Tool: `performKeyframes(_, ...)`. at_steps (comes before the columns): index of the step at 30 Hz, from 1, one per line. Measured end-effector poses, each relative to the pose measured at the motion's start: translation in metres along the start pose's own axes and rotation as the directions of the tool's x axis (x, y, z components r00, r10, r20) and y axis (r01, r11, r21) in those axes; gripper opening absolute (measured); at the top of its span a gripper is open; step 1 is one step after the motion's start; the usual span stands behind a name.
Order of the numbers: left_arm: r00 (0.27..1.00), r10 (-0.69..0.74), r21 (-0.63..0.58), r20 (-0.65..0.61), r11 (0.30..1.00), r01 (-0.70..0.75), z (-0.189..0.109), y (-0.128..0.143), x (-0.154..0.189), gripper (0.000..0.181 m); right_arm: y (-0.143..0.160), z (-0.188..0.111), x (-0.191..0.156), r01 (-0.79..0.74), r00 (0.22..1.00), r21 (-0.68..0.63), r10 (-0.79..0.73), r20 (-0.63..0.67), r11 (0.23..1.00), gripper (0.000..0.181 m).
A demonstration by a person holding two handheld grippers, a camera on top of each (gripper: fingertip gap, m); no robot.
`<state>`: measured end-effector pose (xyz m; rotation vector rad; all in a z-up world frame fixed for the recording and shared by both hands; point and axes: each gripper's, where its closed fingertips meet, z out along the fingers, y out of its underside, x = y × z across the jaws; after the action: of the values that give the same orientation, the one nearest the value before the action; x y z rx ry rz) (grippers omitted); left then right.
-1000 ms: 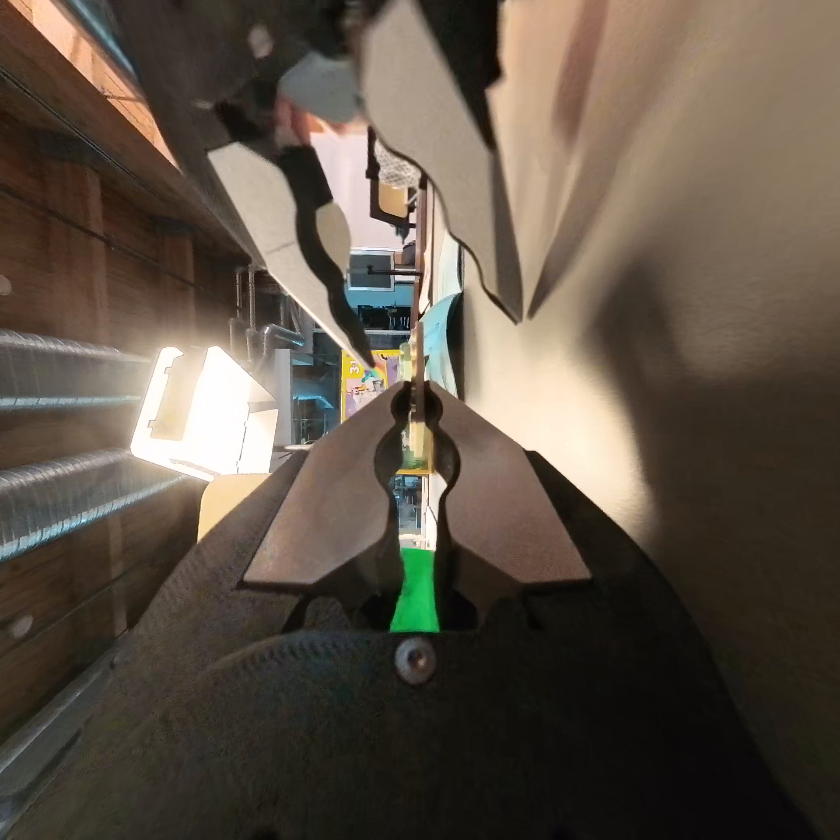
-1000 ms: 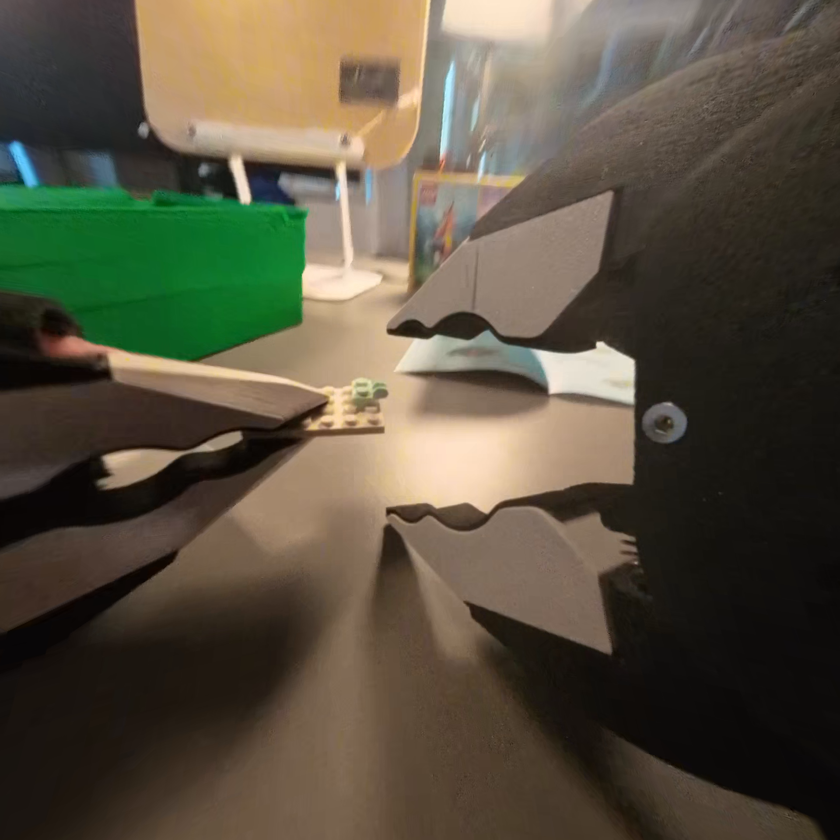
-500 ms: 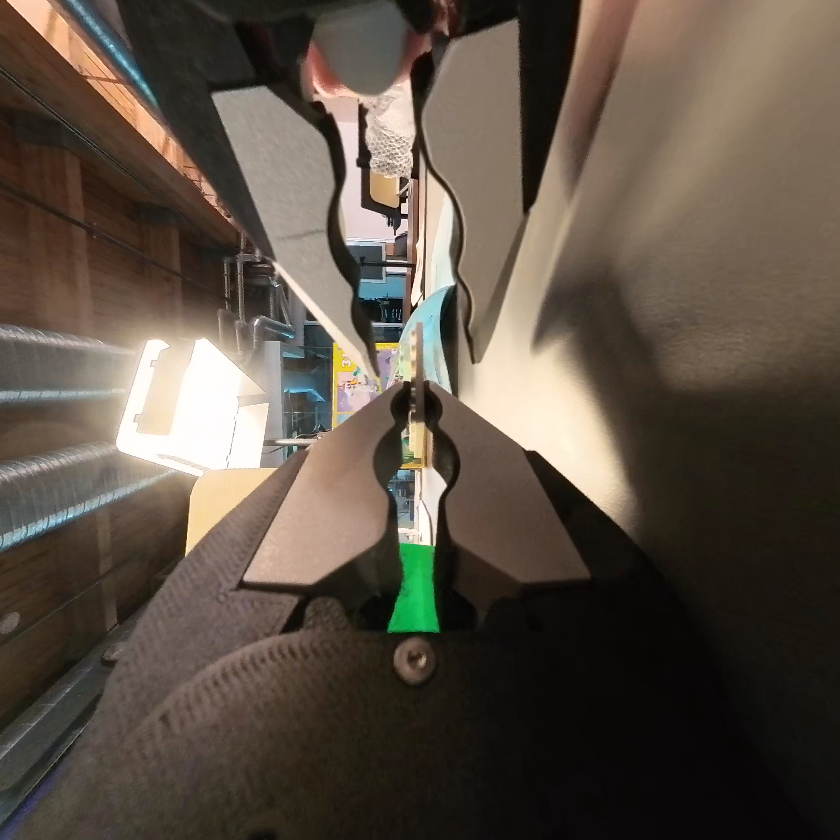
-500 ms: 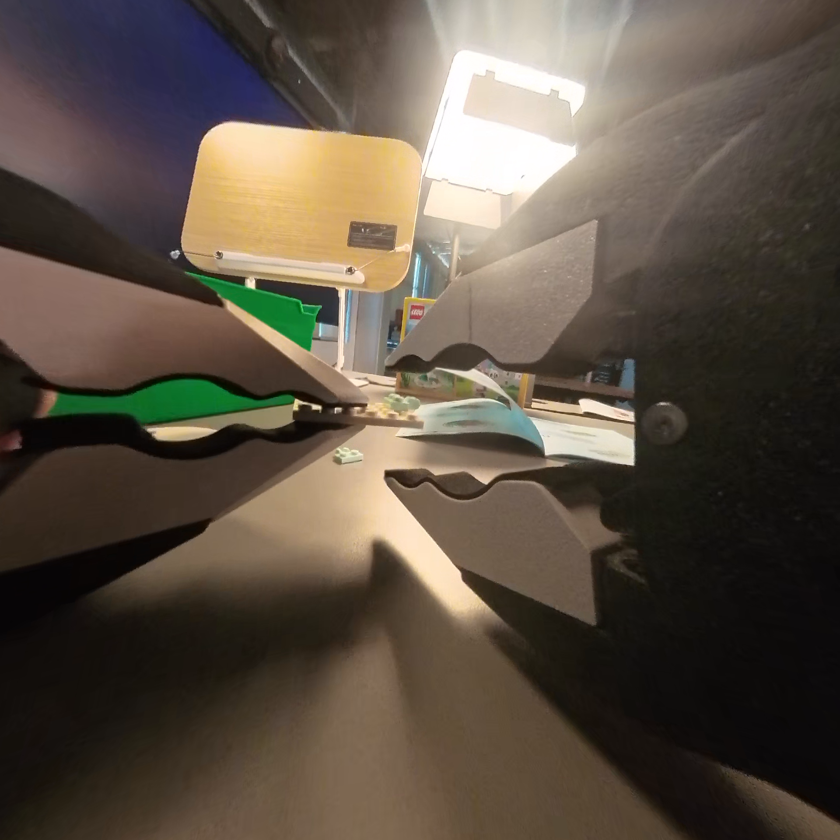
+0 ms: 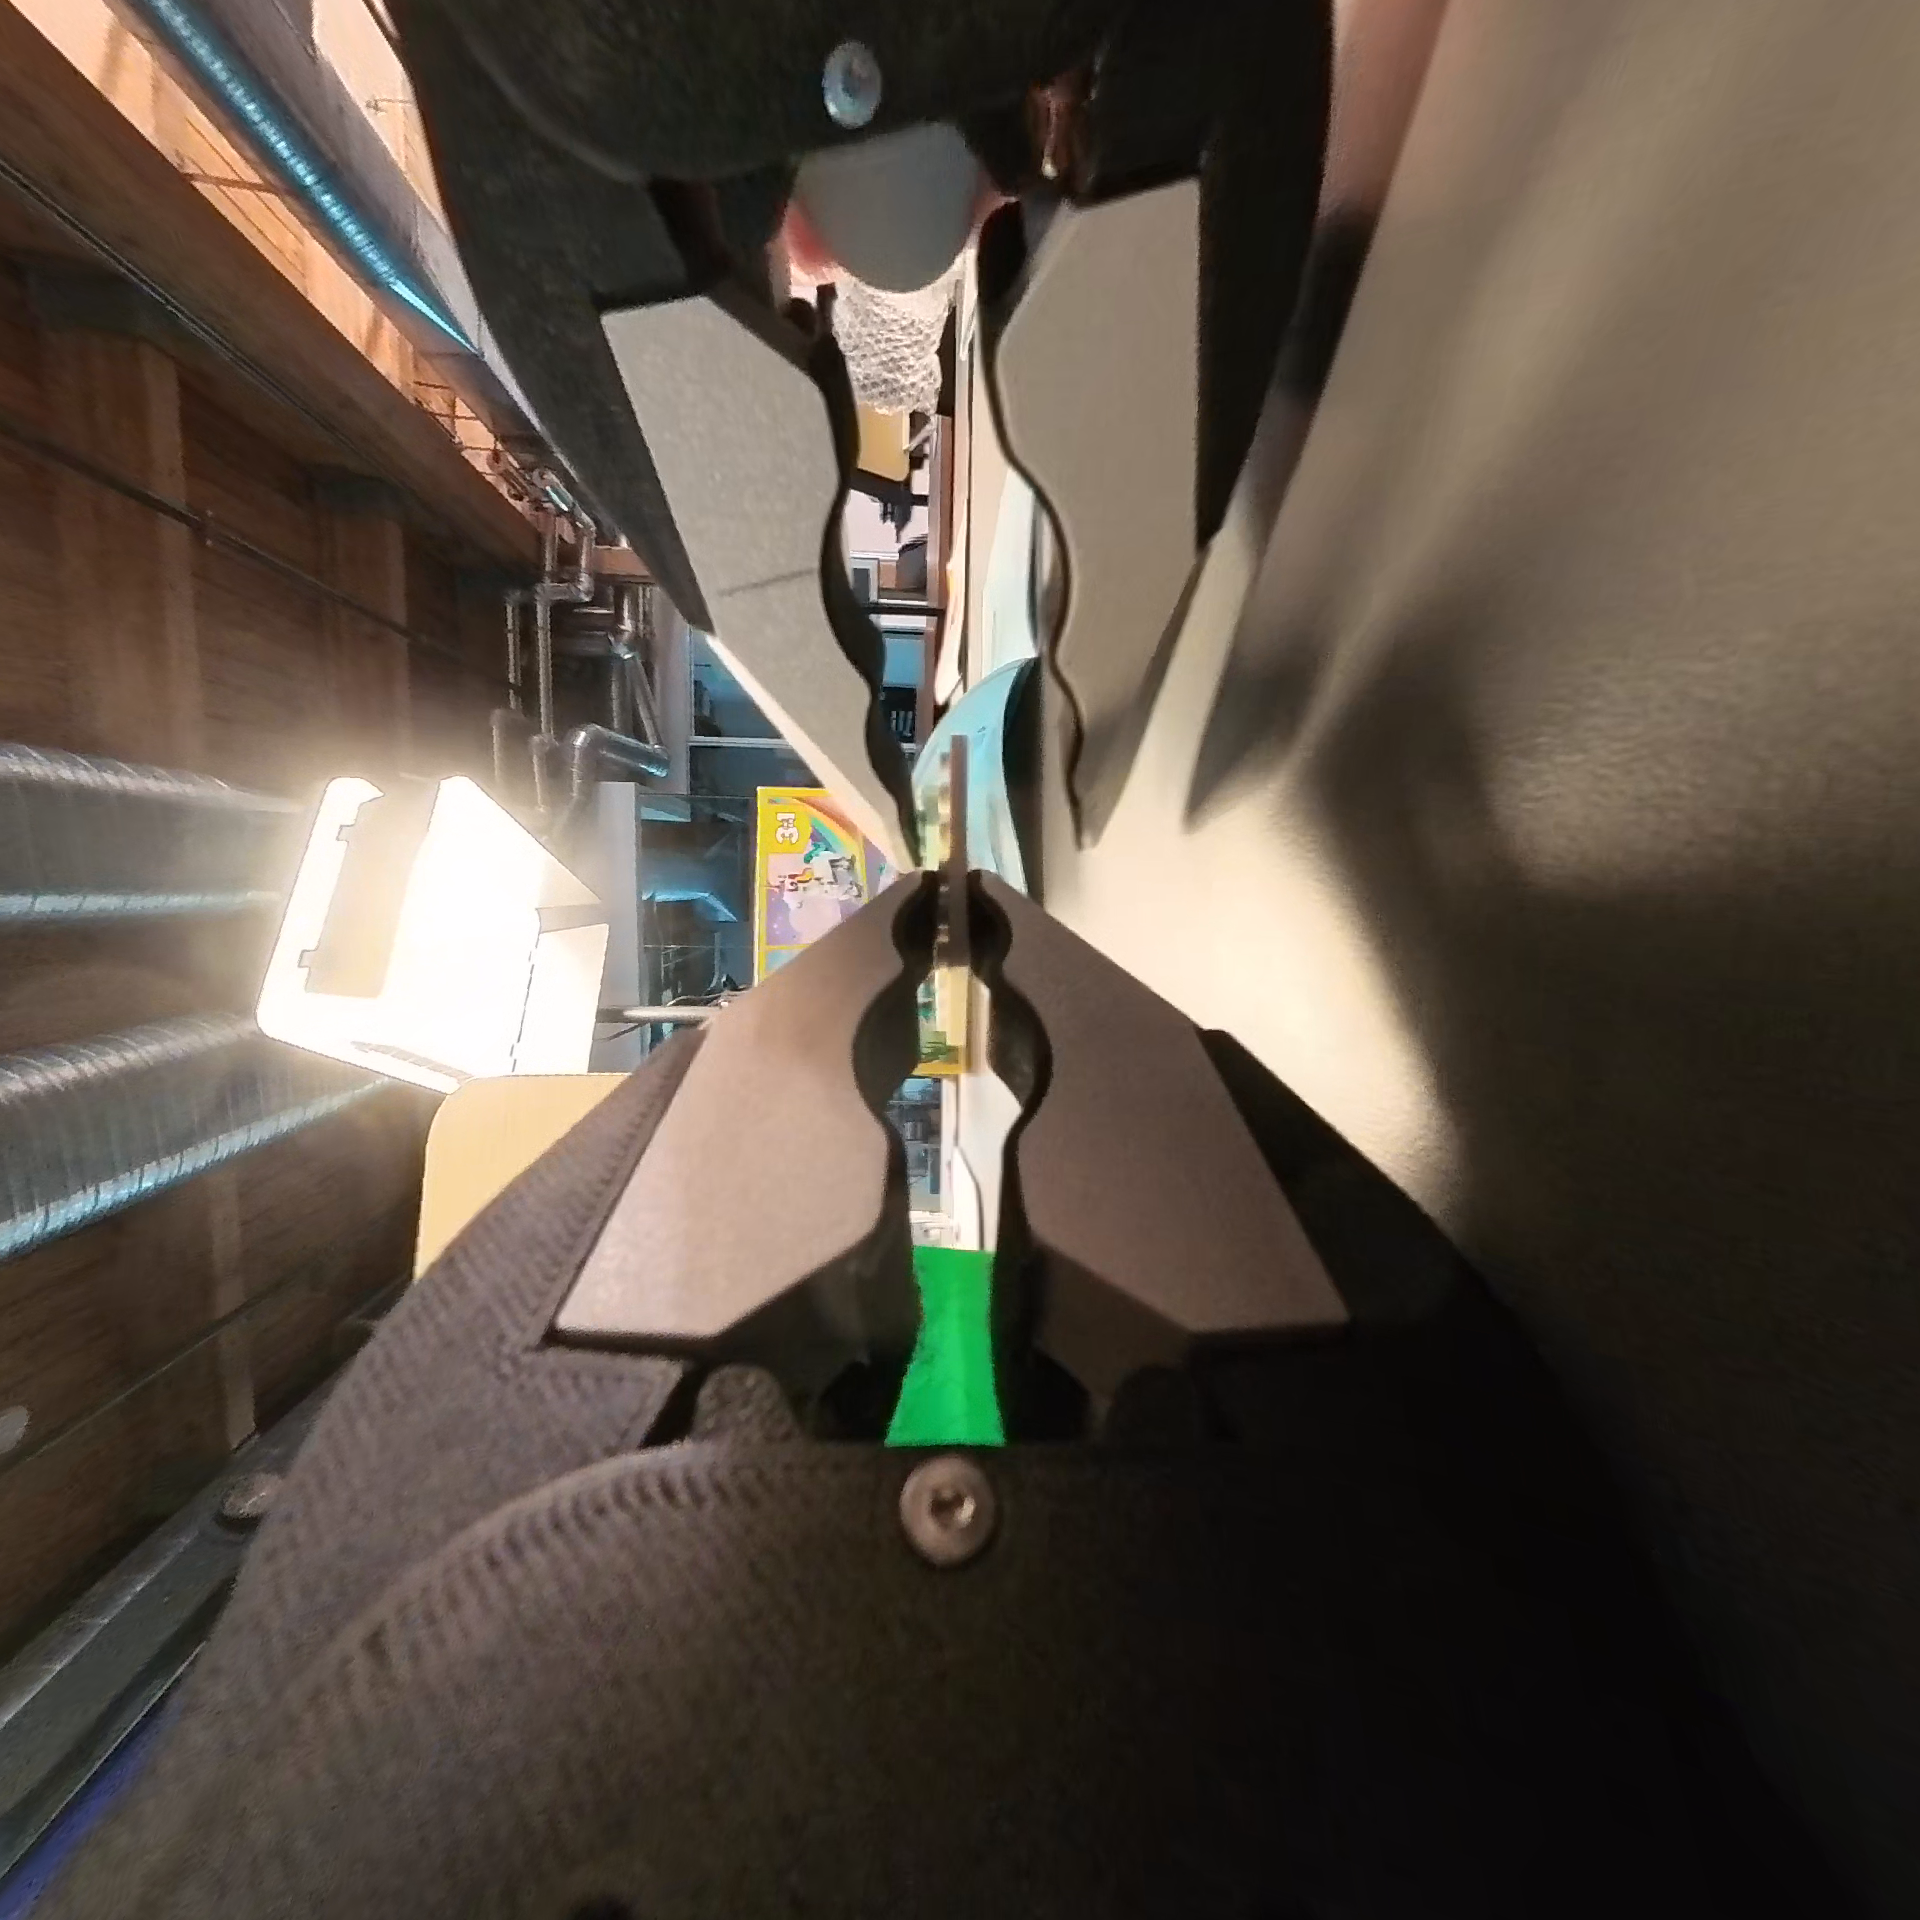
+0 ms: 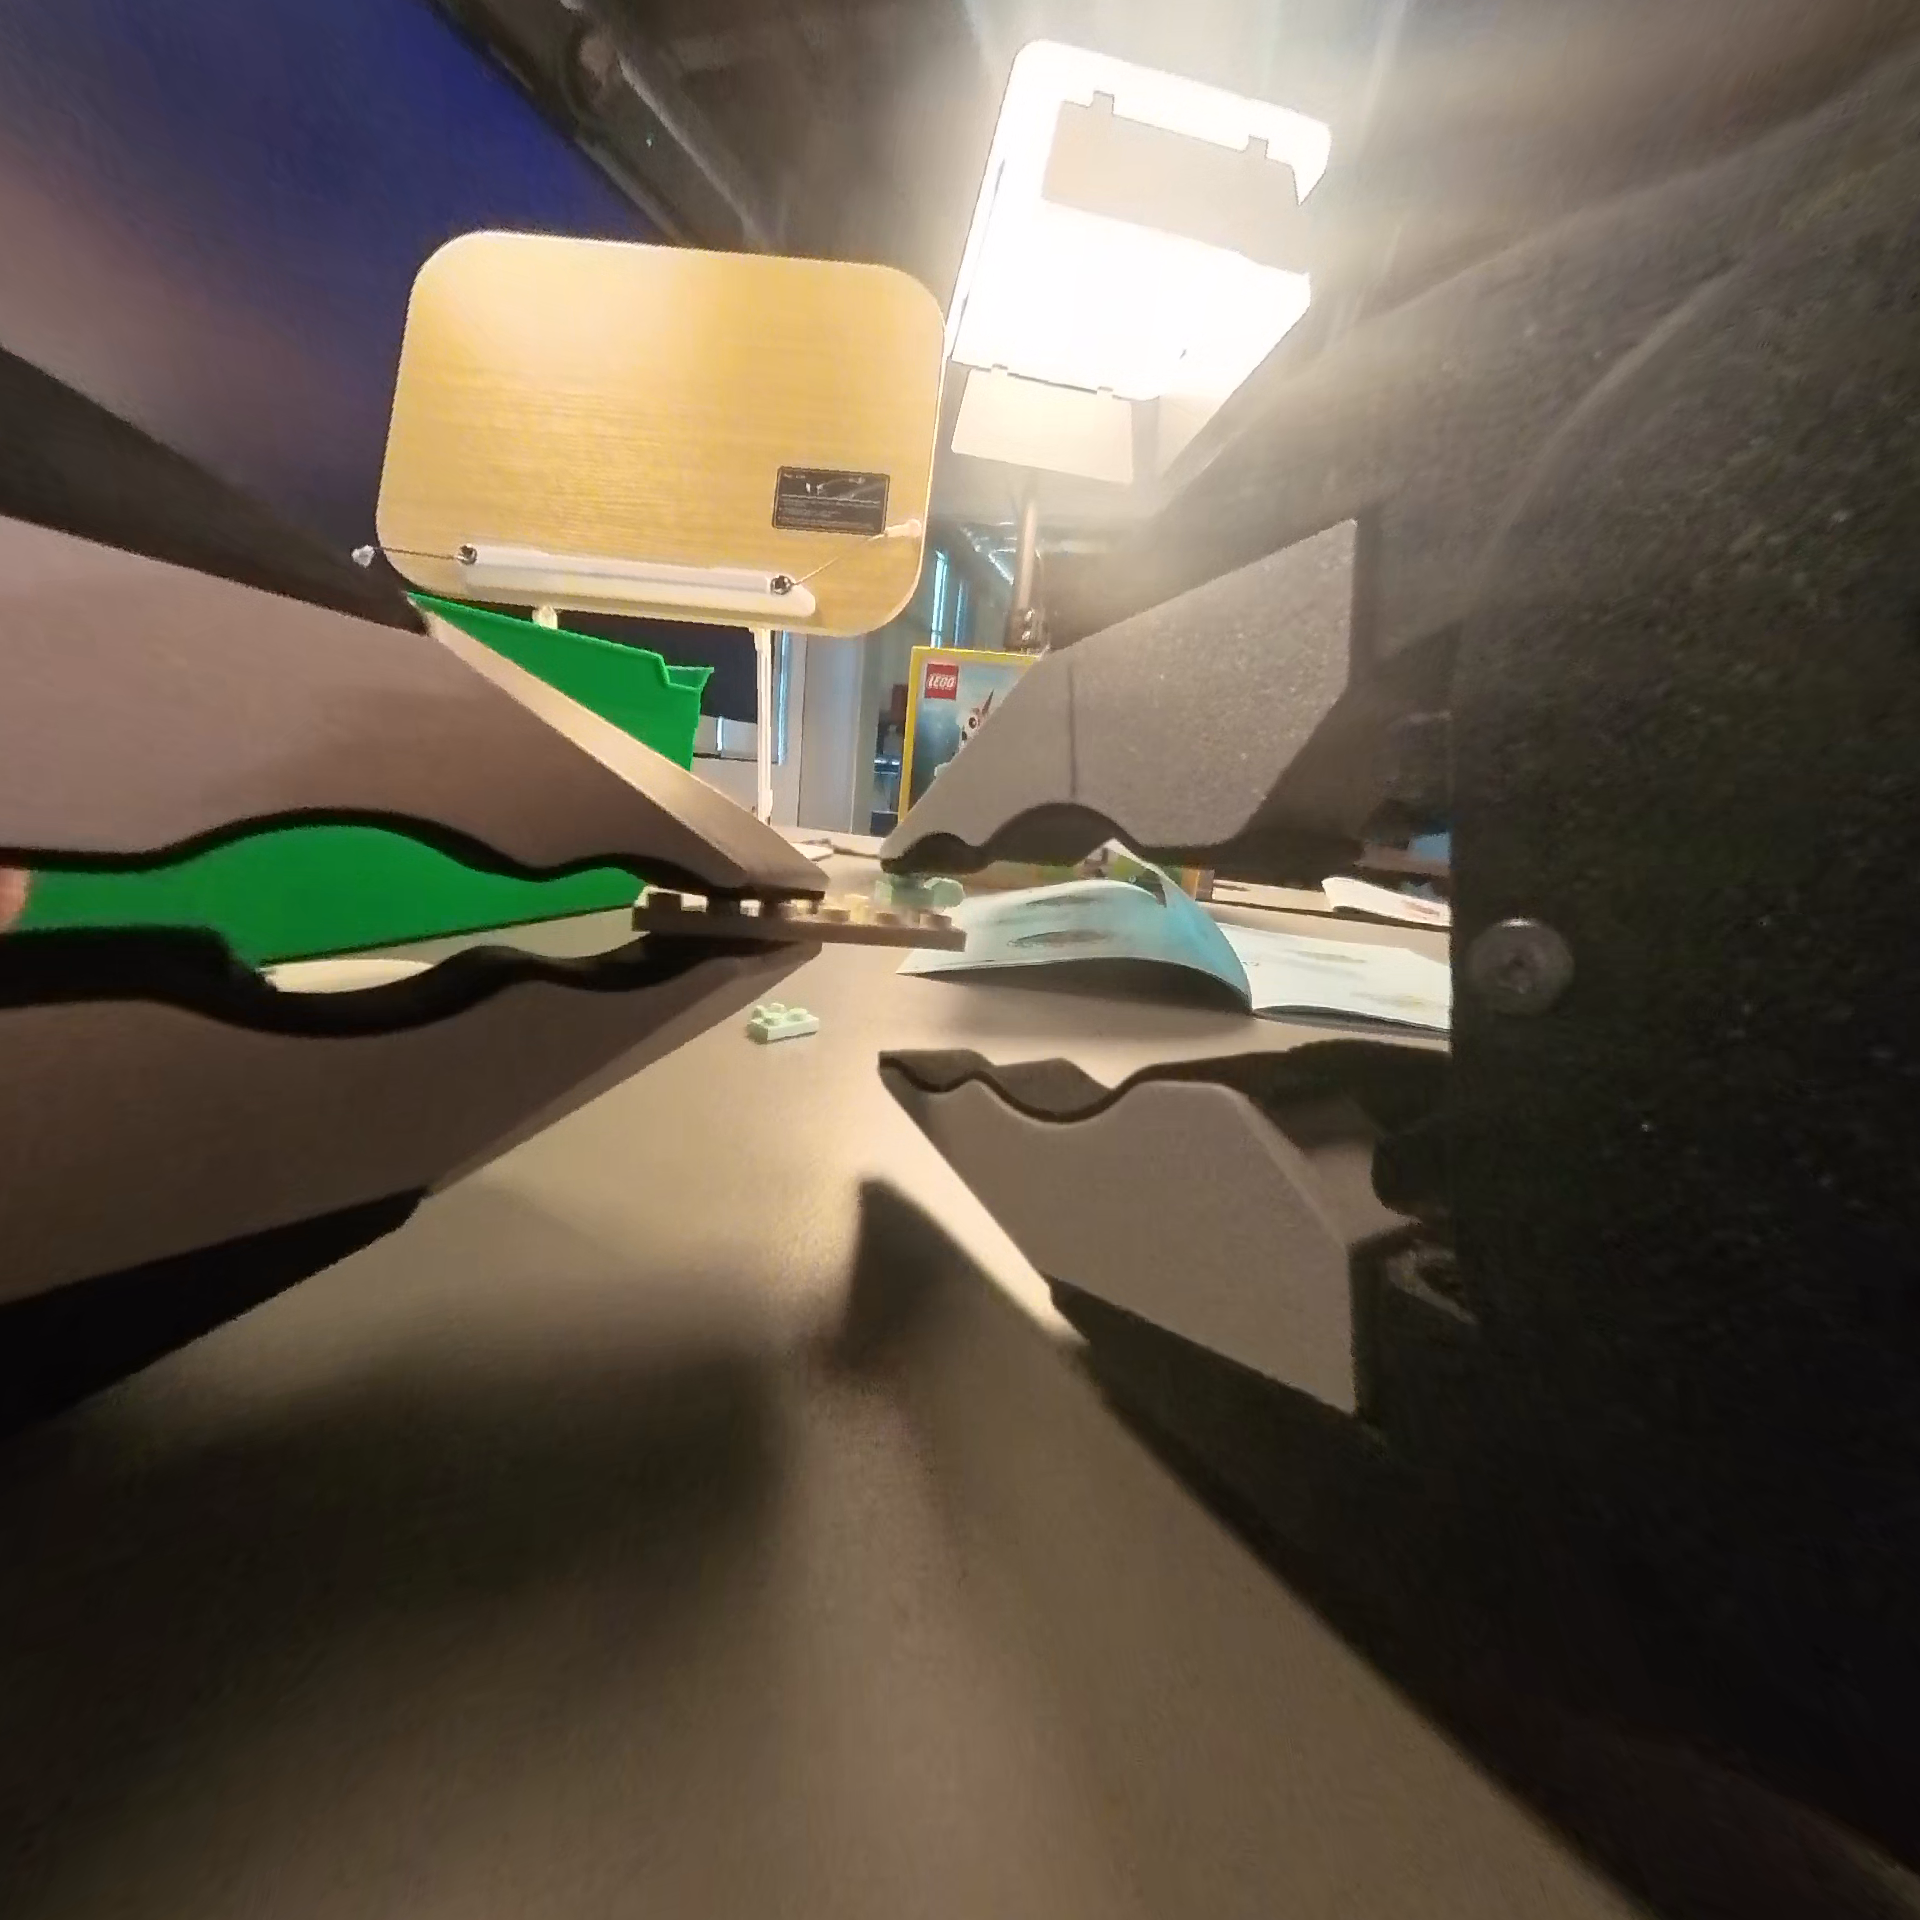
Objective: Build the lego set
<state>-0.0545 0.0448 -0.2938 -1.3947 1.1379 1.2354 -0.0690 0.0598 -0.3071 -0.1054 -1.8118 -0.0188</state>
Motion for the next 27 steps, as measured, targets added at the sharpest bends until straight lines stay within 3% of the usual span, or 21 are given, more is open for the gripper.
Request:
performKeyframes(6, 0.999, -0.006, -0.002, -0.041, 1.000, 0.005, 0.000, -0.001, 0.006, 0.005, 0.000, 0.001, 0.003, 0.041, 0.999, -0.008, -0.041, -0.027, 0.999, 0.009)
performKeyframes(13, 0.994, -0.062, -0.011, -0.087, 0.998, 0.061, 0.000, 0.000, 0.009, 0.005, 0.000, 0.003, -0.001, -0.003, 1.000, -0.004, 0.003, 0.019, 1.000, 0.008)
performKeyframes(17, 0.990, -0.097, -0.003, -0.104, 0.995, 0.097, 0.001, 0.000, 0.011, 0.006, 0.000, 0.004, -0.004, -0.124, 0.986, 0.019, 0.121, 0.111, 0.992, 0.008)
performKeyframes(19, 0.976, -0.184, 0.008, -0.113, 0.982, 0.186, 0.003, 0.001, 0.009, 0.011, 0.001, 0.005, -0.009, -0.276, 0.939, 0.028, 0.263, 0.222, 0.961, 0.008)
performKeyframes(22, 0.950, -0.290, -0.022, -0.112, 0.957, 0.290, 0.006, 0.010, 0.005, 0.033, -0.003, 0.003, -0.010, -0.517, 0.791, 0.016, 0.471, 0.389, 0.856, 0.008)
performKeyframes(24, 0.940, -0.318, -0.028, -0.119, 0.948, 0.317, 0.008, 0.011, 0.005, 0.040, -0.003, 0.002, -0.008, -0.549, 0.756, 0.005, 0.493, 0.431, 0.836, 0.008)
performKeyframes(27, 0.936, -0.329, -0.026, -0.127, 0.944, 0.329, 0.008, 0.010, 0.007, 0.034, -0.005, 0.000, -0.008, -0.542, 0.743, 0.012, 0.473, 0.474, 0.840, 0.008)
